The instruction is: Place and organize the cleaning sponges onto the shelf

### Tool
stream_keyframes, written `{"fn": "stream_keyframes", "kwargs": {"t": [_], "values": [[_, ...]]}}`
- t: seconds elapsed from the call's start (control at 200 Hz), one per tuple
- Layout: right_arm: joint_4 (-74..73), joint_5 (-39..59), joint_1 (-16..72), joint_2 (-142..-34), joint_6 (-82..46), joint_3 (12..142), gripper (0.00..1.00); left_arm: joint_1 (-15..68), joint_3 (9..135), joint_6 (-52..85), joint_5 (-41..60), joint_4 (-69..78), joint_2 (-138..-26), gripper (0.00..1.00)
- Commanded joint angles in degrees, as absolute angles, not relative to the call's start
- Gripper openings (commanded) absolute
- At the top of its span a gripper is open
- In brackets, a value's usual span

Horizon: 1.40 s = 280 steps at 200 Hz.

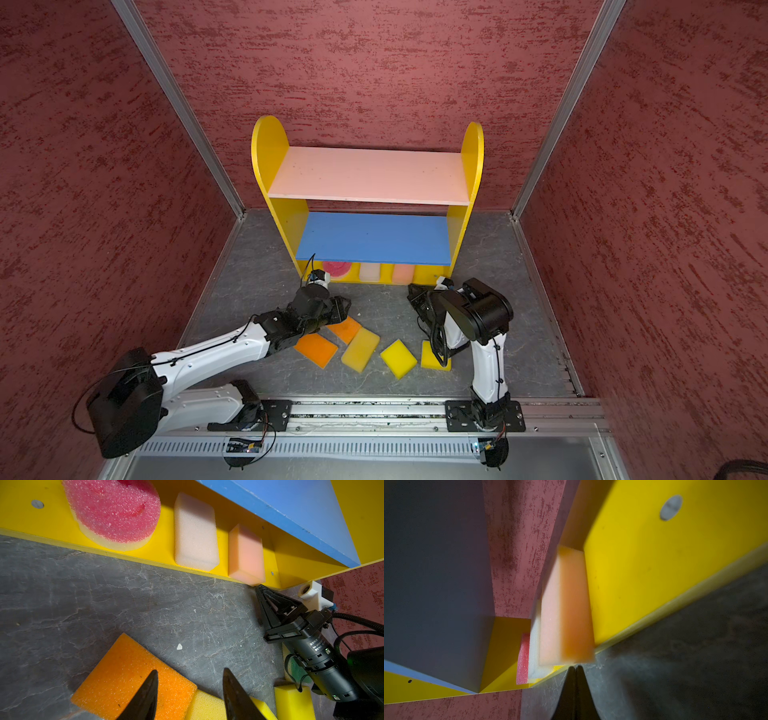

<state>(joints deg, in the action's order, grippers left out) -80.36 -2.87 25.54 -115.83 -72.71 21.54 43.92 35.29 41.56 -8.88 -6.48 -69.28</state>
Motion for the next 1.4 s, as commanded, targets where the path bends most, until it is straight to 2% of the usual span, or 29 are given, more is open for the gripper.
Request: {"fn": "stream_keyframes", "kwargs": {"t": [0.0, 0.321, 0.681, 0.902, 1.052, 1.212, 1.302, 1.398], "values": [[-85.2, -5.9, 25.0, -117.8, -75.4, 22.4, 0.00, 43.6, 35.1, 41.2, -8.3, -7.0, -69.4, 0.50], [-84.8, -8.7, 24.9, -118.2, -76.2, 23.2, 0.00, 43.7, 34.9, 41.6, -8.2, -7.0, -69.4, 0.50], [-84.6, -7.3, 25.0, -118.0, -76.1, 23.0, 0.00, 43.7, 34.7, 41.7, -8.4, -6.9, -69.5, 0.50], [-79.2, -2.6, 25.8, -110.7, -76.8, 19.3, 0.00, 43.8, 34.7, 41.6, -9.1, -7.2, -68.8, 0.50], [-64.6, 0.8, 26.7, -97.0, -73.5, 16.9, 0.00, 43.5, 34.7, 41.2, -10.3, -7.8, -67.2, 0.50], [-25.4, 0.1, 27.8, -77.7, -62.7, 23.7, 0.00, 43.0, 35.0, 40.8, -10.3, -10.2, -65.2, 0.51], [-7.0, -1.7, 28.9, -71.5, -56.0, 28.6, 0.00, 42.7, 35.1, 40.6, -10.4, -13.0, -63.5, 0.59], [6.8, -2.6, 30.3, -68.9, -51.7, 32.2, 0.07, 41.9, 35.3, 40.7, -10.1, -16.5, -61.5, 0.66]]}}
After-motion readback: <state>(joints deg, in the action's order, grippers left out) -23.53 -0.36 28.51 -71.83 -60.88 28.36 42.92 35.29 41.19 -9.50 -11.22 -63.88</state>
